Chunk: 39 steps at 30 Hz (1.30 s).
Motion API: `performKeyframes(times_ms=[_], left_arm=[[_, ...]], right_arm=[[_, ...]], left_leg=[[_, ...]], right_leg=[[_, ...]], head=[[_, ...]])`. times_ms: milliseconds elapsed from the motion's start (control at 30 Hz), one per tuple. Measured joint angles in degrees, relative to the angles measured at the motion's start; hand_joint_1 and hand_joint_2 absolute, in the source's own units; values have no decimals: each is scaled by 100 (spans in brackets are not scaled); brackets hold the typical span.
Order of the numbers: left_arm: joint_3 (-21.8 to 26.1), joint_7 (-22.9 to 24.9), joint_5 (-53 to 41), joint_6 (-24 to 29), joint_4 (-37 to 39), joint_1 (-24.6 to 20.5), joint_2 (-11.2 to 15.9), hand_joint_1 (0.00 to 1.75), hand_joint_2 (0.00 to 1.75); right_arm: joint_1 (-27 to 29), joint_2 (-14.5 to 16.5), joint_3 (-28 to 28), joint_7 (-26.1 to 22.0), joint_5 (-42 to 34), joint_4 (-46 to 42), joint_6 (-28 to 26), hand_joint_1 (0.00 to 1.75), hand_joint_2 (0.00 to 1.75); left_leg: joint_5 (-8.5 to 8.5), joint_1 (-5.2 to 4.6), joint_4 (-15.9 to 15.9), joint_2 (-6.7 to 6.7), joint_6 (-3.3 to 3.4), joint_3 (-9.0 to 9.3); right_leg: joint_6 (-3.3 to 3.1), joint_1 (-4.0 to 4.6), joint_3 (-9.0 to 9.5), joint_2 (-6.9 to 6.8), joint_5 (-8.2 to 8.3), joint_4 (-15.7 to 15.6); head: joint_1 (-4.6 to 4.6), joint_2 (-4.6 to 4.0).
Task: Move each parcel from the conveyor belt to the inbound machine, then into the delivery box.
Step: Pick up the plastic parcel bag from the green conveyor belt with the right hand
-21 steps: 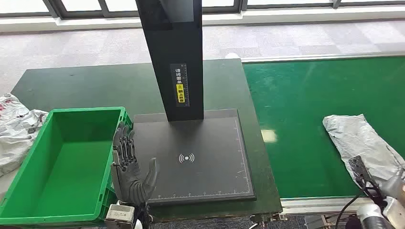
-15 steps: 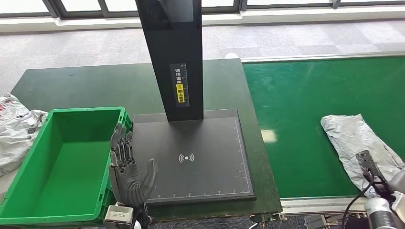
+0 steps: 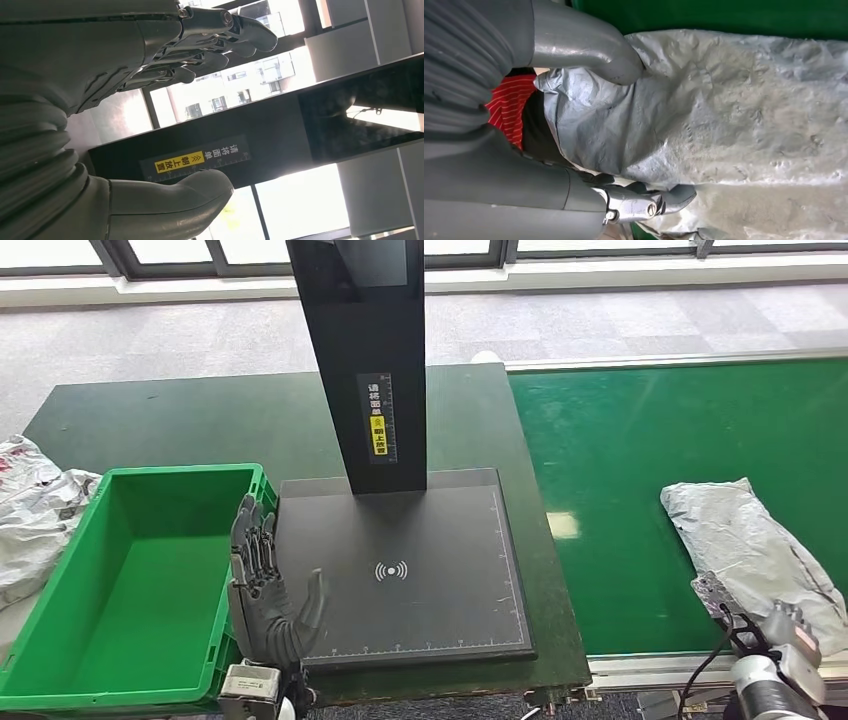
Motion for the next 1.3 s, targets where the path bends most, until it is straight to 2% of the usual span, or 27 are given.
performKeyframes(times_ms=[33, 67, 100, 433, 500, 567, 667, 767, 900, 1000, 1133, 1300], left_arm=[[1, -1, 0, -5, 20, -12, 0, 0, 175], [1, -1, 0, -9, 39, -24, 0, 0, 175], [2, 0, 0, -11, 60, -36, 0, 0, 175], [8, 0, 0, -37, 136, -78, 0, 0, 175], [16, 0, -27, -54, 164, -65, 0, 0, 175], [22, 1, -71, -61, 169, -21, 0, 0, 175], [34, 0, -111, -61, 131, 57, -5, 0, 175], [52, 1, -158, -75, 104, 103, -29, 0, 175], [89, 0, -204, -96, 94, 115, -82, 0, 175], [121, 0, -208, -96, 92, 116, -115, 0, 175], [137, -1, -208, -90, 91, 118, -146, 0, 175], [143, 0, -264, -54, 77, 120, -171, 0, 175]], right_arm=[[-1, 10, 8, -31, 47, 5, 79, 137, 175], [-2, 20, 17, -69, 84, 10, 129, 171, 175], [-2, 30, 26, -111, 117, 12, 165, 175, 175], [-29, 56, 114, -172, 260, 18, 386, 175, 175], [-79, 109, 240, -274, 275, 19, 7, 175, 175], [-105, 196, 317, -458, 173, 9, -684, 175, 175], [-95, 344, 319, -703, -82, -91, -1440, 175, 175], [-49, 484, 319, -999, -338, -257, -1903, 175, 175], [99, 724, 319, -1678, -923, -593, -2395, 175, 175], [293, 1033, 333, -2404, -1761, -1027, -2541, 175, 175], [633, 1475, 469, -3086, -2796, -1742, -2334, 175, 175], [1127, 1992, 855, -3469, -3612, -2734, -1983, 175, 175]], left_leg=[[0, 0, 0, 0, 1, 0], [-1, 0, 0, 1, 2, -2], [-3, 0, 0, 3, 3, -10], [-10, 0, 0, 13, 6, -23], [-8, -1, 0, 12, 4, -20], [-6, -1, 0, 11, 2, -19], [2, 0, 0, 7, -1, 3], [9, 1, 0, -4, -1, 8], [10, 2, 0, -9, 1, 2], [9, 2, 0, -9, 1, 2], [10, 3, -1, -12, 1, 2], [10, 7, -1, -6, 0, -6]], right_leg=[[1, 0, 2, 0, 0, -1], [1, 0, 5, 1, 1, -2], [2, 0, 8, 3, 1, -3], [5, 3, 26, 12, 2, -9], [5, 5, 30, 12, 4, -9], [5, 6, 30, 11, 5, -6], [4, 6, 15, 9, 6, -3], [2, 4, 7, 0, 8, -1], [3, 2, 6, -6, 7, -2], [3, 2, 6, -6, 7, -2], [3, 4, 6, -10, 7, -2], [3, 4, 3, -9, 7, 0]], head=[[0, 0], [0, 0], [0, 0], [0, 0], [0, 0], [0, 0], [0, 0], [1, 0], [0, 0], [0, 0], [0, 0], [0, 0]])
